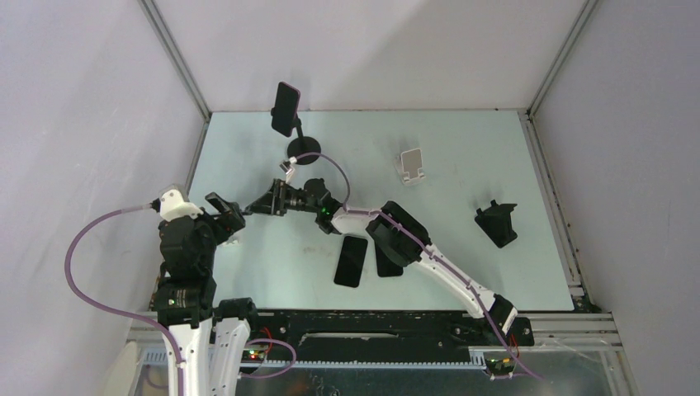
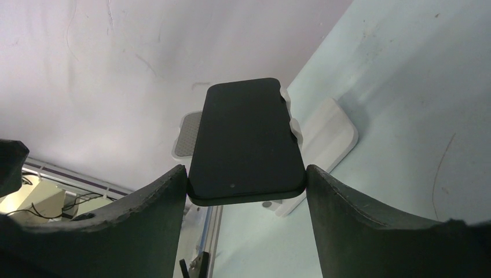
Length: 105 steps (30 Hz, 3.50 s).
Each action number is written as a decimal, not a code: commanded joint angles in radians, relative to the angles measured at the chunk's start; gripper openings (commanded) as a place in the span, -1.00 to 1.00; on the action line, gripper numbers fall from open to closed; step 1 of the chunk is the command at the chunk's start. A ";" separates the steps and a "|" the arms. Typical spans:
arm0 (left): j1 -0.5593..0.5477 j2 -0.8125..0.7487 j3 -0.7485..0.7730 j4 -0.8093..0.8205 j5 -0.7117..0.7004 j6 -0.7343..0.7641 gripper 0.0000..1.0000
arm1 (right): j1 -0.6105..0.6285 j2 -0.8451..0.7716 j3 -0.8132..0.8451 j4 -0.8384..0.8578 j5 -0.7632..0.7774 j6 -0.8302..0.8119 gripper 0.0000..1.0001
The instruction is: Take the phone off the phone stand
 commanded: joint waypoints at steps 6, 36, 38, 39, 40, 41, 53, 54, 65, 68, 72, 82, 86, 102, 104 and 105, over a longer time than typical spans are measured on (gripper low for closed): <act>0.009 0.011 -0.009 0.035 0.013 0.022 0.91 | -0.040 -0.126 -0.114 0.130 0.004 -0.021 0.23; 0.008 0.006 -0.009 0.036 0.010 0.022 0.91 | -0.024 -0.114 -0.104 0.110 -0.018 -0.053 0.70; 0.009 0.006 -0.009 0.036 0.011 0.022 0.91 | -0.024 -0.109 -0.097 0.108 -0.017 -0.051 0.75; 0.009 0.006 -0.009 0.035 0.012 0.022 0.91 | -0.022 -0.105 -0.093 0.108 -0.016 -0.050 0.77; 0.008 0.007 -0.009 0.036 0.012 0.022 0.91 | -0.022 -0.103 -0.091 0.107 -0.017 -0.050 0.79; 0.009 0.007 -0.009 0.035 0.012 0.022 0.91 | -0.021 -0.101 -0.086 0.107 -0.018 -0.050 0.80; 0.009 0.004 -0.009 0.036 0.010 0.022 0.91 | -0.006 -0.080 -0.044 0.037 -0.017 -0.071 0.85; 0.009 0.005 -0.009 0.036 0.011 0.022 0.91 | -0.005 -0.078 -0.045 0.027 -0.012 -0.072 0.86; 0.009 0.005 -0.009 0.036 0.012 0.022 0.90 | -0.006 -0.078 -0.027 -0.056 0.010 -0.085 0.99; 0.009 0.005 -0.009 0.036 0.012 0.022 0.91 | -0.005 -0.075 -0.022 -0.063 0.004 -0.085 0.99; 0.009 0.005 -0.009 0.036 0.013 0.022 0.91 | -0.005 -0.071 -0.016 -0.061 -0.001 -0.083 0.99; 0.009 0.005 -0.009 0.038 0.013 0.022 0.91 | 0.010 -0.055 0.022 -0.108 -0.019 -0.097 0.99; 0.009 0.004 -0.009 0.037 0.013 0.022 0.91 | 0.014 -0.054 0.023 -0.144 -0.009 -0.104 0.99; 0.009 0.003 -0.009 0.037 0.013 0.022 0.91 | 0.016 -0.043 0.045 -0.159 0.003 -0.094 0.99; 0.008 0.001 -0.009 0.038 0.012 0.022 0.91 | 0.016 -0.043 0.047 -0.161 0.004 -0.093 0.99; 0.009 0.001 -0.009 0.037 0.013 0.022 0.90 | 0.016 -0.043 0.049 -0.162 0.003 -0.093 0.97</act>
